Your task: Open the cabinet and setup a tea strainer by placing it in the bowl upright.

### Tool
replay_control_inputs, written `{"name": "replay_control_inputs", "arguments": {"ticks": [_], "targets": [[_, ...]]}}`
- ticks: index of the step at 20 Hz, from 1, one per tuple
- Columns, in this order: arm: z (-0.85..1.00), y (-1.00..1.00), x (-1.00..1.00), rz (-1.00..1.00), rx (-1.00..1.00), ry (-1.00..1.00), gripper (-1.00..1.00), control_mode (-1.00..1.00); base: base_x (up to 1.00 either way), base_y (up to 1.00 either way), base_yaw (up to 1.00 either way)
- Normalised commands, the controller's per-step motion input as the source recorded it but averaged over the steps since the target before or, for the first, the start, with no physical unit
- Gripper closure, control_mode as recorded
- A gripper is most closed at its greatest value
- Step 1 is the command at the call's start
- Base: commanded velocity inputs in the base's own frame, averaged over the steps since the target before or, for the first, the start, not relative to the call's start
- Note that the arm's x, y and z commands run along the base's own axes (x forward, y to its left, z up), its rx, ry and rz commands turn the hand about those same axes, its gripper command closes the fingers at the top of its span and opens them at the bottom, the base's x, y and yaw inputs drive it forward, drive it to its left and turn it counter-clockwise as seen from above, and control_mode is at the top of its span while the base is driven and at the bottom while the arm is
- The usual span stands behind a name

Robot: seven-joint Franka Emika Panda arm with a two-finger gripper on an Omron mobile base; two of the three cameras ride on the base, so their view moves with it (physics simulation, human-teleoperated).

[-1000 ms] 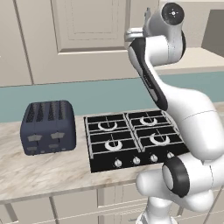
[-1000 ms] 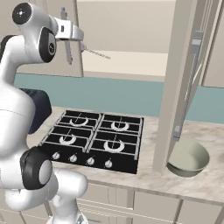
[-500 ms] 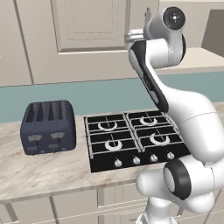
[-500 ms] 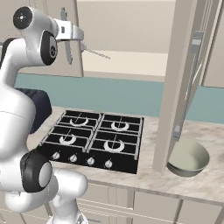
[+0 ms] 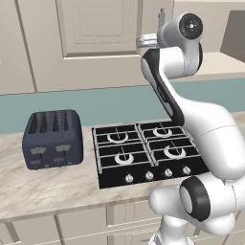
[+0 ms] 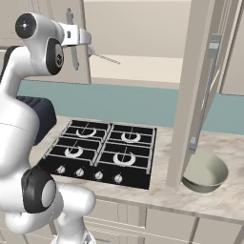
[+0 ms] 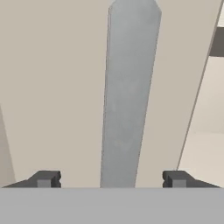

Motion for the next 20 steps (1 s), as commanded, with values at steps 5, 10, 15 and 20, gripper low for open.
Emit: {"name": "replay_control_inputs", "arguments": {"ticks": [5,10,15,20], "targets": [[0.00,0.00,0.18,0.00,0.00,0.00,1.00,-1.00,0.00,0.00,0.00],[0.00,0.00,0.10,0.00,0.00,0.00,1.00,-1.00,0.00,0.00,0.00],[0.00,0.00,0.09,0.00,0.00,0.00,1.00,-1.00,0.00,0.00,0.00],[0.00,-0.23,0.17,0.00,0.03,0.00,1.00,-1.00,0.00,0.00,0.00]]}}
